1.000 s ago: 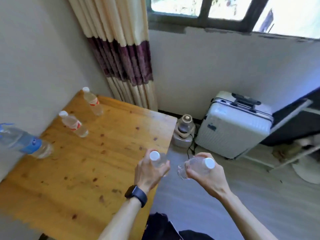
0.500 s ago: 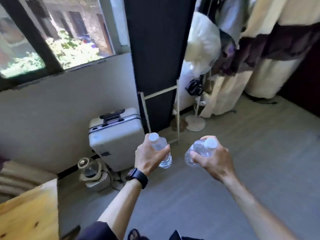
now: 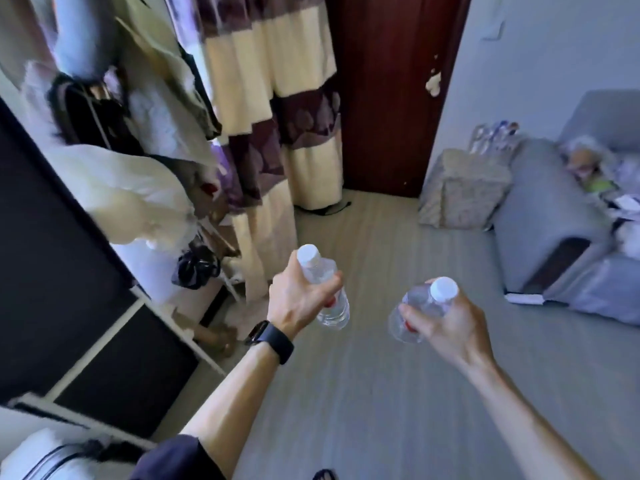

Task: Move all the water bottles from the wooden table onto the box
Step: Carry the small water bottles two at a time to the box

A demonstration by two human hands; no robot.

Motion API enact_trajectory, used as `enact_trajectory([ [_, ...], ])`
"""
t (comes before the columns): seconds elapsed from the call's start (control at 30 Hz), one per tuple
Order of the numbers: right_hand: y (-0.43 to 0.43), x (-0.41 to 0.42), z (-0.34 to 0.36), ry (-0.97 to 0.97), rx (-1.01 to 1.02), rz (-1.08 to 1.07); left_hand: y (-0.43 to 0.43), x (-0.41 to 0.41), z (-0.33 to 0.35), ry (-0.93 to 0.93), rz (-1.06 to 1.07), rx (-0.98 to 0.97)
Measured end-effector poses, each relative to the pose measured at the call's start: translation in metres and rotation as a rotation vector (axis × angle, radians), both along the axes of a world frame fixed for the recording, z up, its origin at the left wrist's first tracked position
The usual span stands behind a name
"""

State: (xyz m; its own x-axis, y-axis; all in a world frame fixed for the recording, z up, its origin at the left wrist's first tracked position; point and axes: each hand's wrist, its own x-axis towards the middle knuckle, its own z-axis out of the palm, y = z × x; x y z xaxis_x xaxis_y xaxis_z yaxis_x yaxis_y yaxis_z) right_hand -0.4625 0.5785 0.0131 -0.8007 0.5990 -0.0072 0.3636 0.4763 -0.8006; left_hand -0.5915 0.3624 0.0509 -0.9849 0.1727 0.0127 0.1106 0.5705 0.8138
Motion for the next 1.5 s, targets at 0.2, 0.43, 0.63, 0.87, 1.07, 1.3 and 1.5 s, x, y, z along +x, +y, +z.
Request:
enact_trajectory([
  [0.2,0.083,-0.056,0.025,0.054,0.04,-0.201,0.1,-0.097,0.018,0.026,-0.208,-0.007],
  [0.43,0.186,-0.102,0.038,0.072,0.025,-0.365,0.229,-0.179,0.011,-0.001,-0.345,-0.015],
  [0.63,0.311,-0.165,0.019,0.044,0.053,-0.419,0.364,-0.237,-0.004,-0.016,-0.362,-0.022],
  [0.87,0.44,-0.231,0.011,-0.003,0.002,-0.439,0.497,-0.303,-0.012,-0.063,-0.327,-0.058],
  [1.07,0.532,-0.292,-0.011,-0.053,-0.054,-0.447,0.584,-0.368,-0.03,-0.087,-0.326,-0.08],
  [1.3,0.638,-0.388,-0.03,-0.092,-0.056,-0.484,0.7,-0.468,-0.05,-0.121,-0.378,-0.122],
  [1.5,0.736,-0.465,-0.02,-0.073,-0.053,-0.533,0.811,-0.554,-0.051,-0.135,-0.468,-0.137],
])
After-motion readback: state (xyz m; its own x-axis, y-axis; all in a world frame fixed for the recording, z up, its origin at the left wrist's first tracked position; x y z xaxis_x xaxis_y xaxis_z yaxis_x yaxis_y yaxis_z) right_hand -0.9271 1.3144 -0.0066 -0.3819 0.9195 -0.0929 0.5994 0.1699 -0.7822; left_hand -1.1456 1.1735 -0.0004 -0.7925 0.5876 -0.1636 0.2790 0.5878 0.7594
